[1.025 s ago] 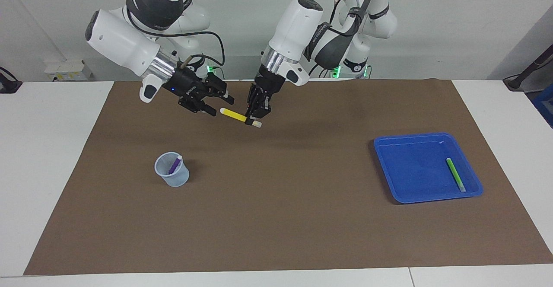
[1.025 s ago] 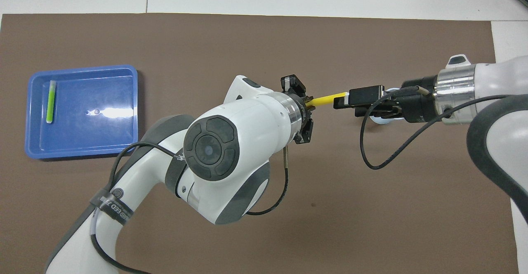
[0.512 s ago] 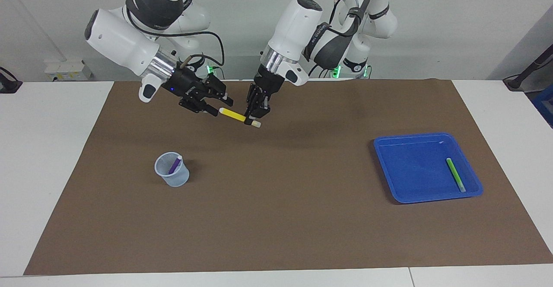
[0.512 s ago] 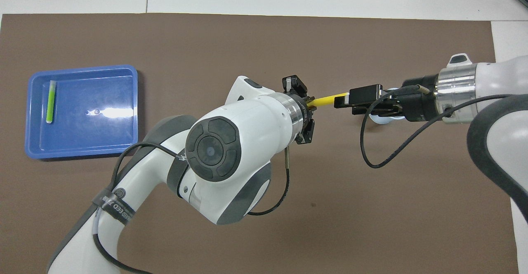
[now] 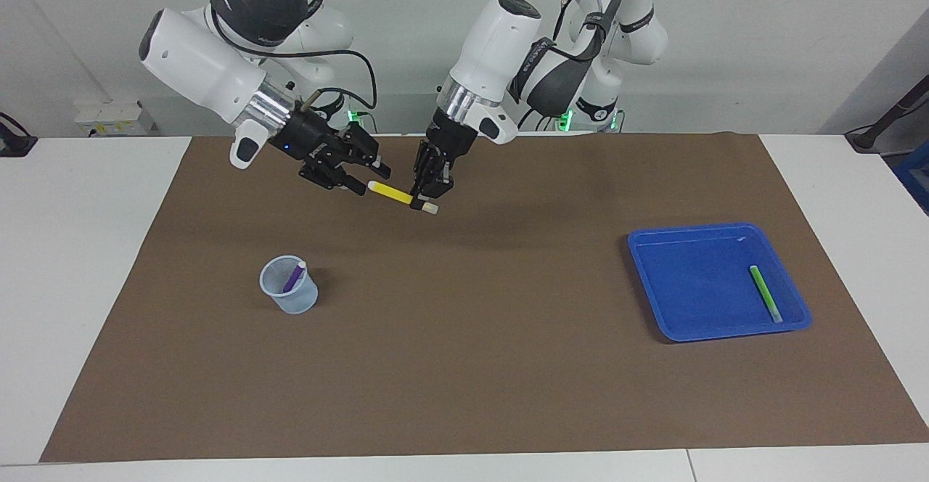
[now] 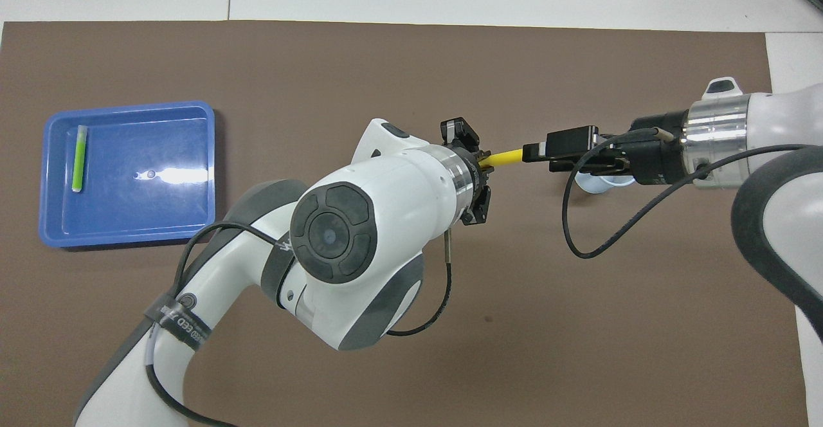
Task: Transfer and insert pens with both arms
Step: 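Grasp the yellow pen's free end with the right gripper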
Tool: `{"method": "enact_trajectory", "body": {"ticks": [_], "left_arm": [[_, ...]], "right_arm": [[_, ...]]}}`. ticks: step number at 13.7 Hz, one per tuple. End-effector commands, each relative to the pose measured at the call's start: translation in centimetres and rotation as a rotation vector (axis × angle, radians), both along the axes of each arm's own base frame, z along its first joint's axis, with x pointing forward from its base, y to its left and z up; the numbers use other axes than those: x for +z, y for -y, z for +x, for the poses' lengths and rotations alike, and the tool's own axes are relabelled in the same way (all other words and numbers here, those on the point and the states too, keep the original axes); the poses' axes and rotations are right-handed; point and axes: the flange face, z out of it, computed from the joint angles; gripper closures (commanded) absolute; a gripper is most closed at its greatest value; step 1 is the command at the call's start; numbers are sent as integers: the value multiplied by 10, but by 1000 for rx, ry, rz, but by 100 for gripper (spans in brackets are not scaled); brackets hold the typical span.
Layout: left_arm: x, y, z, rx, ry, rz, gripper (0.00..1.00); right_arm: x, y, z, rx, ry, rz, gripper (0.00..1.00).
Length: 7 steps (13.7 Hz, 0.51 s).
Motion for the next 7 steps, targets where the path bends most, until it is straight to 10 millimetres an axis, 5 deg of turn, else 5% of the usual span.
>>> {"method": "enact_trajectory", "body": {"ticks": [1,7], "left_arm": [[3,6,0,-2,18,-3,100],[5,14,-6,-15,41,-15,100]], "right_arm": [[-5,-3,7,-15,5,-17,38],[-5,-4,7,-13,4,-17,51]]}}
